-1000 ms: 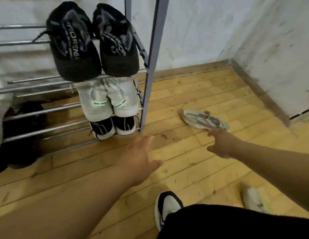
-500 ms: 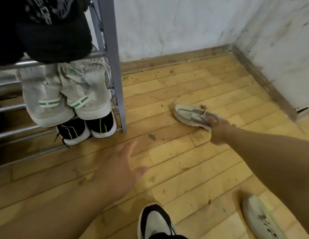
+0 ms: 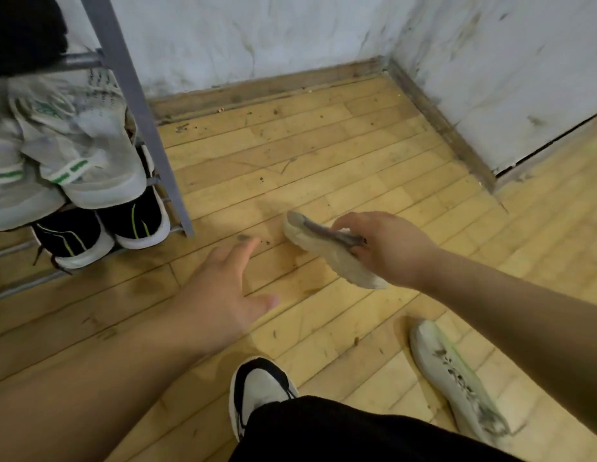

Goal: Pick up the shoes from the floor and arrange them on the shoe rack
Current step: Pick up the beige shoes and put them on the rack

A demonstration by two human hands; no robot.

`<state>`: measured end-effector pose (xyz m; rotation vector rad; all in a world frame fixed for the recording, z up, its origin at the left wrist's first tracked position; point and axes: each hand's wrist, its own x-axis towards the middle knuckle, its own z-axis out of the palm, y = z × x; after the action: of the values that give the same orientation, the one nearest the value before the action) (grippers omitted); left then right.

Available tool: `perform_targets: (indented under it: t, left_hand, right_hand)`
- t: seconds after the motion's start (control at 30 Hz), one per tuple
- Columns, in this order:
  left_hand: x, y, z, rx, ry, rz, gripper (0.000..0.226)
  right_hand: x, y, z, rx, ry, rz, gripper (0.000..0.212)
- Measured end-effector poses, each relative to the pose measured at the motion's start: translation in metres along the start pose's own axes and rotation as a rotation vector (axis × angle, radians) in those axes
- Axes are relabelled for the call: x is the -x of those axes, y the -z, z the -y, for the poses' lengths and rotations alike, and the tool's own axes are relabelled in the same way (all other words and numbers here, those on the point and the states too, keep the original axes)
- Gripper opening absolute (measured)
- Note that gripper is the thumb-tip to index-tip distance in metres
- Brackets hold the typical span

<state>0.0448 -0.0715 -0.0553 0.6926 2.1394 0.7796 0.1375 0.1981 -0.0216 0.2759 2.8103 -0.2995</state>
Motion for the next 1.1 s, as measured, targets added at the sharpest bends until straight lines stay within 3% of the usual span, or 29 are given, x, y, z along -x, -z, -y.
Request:
perform_targets:
  t: [0.2,0.33,0.43,0.6,0.77,0.93,1.1]
  left_hand:
    - [0.056,0.068,-0.023,-0.254,-0.014,0.052,0.098]
    - [0.149,0.154,-0.005,-0.51,0.048,0.116,0.095]
    - [0.243,0.222,0.017,-0.571,0.175,0.039,0.087]
    - [0.405,0.293,0.085,-0.45,0.465,-0.238,0.095]
    - [0.529,0.285,0.178,-0.156,0.592,-0.55,0.081]
    - [0.583,0.236,0.284,0.081,0.678,-0.691,0.082]
    - [0.582,0.196,0.372,0.252,0.76,-0.758,0.083]
  right_hand:
    - [0.018,0.079,0.096,0.032,0.224,0.156,0.029]
    - [0.019,0.127,0.211,0.037,0.469,0.133,0.031]
    - [0.024,0.145,0.311,0.108,0.721,0.16,0.03]
    - [0.044,0.147,0.477,0.138,0.992,0.145,0.021]
    - [0.062,0.118,0.623,0.071,1.106,0.073,0.024]
    - [0.075,0.056,0.738,0.11,1.209,0.077,0.026]
    - [0.053,-0.011,0.79,0.187,1.189,0.139,0.031]
